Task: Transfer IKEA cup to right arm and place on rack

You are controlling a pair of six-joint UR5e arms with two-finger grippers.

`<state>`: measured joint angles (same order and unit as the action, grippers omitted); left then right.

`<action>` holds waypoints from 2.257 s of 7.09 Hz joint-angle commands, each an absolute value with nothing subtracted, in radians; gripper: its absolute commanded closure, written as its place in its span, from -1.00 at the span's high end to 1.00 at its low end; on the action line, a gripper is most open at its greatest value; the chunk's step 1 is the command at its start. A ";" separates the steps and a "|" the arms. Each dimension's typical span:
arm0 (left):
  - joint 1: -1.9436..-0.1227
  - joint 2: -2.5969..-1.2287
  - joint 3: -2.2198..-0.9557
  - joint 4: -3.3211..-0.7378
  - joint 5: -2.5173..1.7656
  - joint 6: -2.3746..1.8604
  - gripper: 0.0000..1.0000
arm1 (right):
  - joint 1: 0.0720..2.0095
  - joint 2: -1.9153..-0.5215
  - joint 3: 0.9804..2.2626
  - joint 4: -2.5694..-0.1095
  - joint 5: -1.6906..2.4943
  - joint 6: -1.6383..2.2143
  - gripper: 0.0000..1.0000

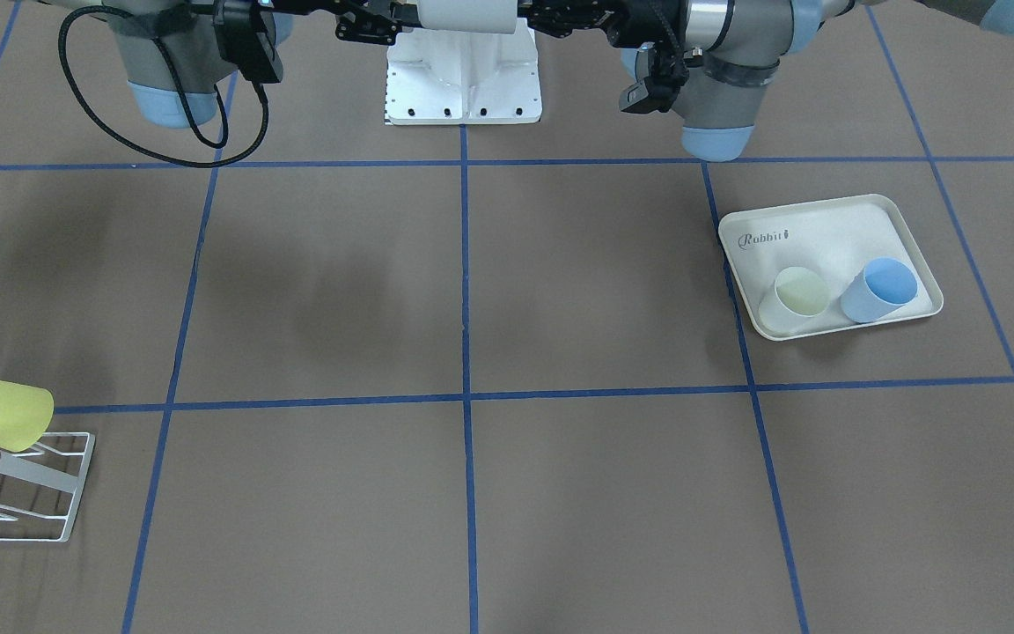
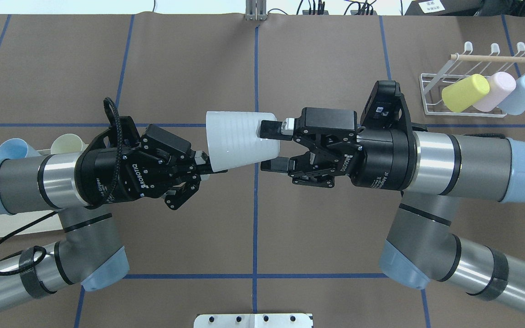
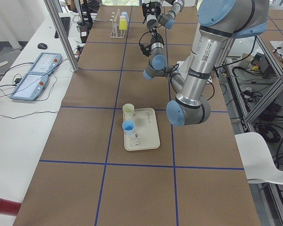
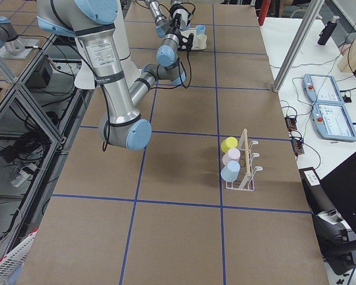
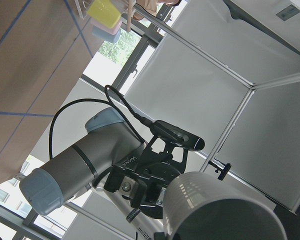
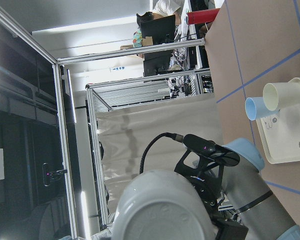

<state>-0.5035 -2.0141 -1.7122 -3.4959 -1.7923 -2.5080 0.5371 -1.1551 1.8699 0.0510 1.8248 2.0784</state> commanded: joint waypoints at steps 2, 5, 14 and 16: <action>-0.503 -2.014 -1.712 -3.496 -1.792 -2.508 -1.00 | 0.535 -1.155 1.868 0.051 1.813 2.077 0.87; -0.503 -2.014 -1.713 -3.496 -1.792 -2.508 -1.00 | 0.535 -1.154 1.867 0.051 1.804 2.077 0.92; -0.497 -2.014 -1.712 -3.494 -1.792 -2.502 -1.00 | 0.529 -1.155 1.862 0.054 1.789 2.079 0.23; -0.495 -2.014 -1.710 -3.496 -1.792 -2.499 -0.64 | 0.529 -1.155 1.862 0.054 1.787 2.079 -0.51</action>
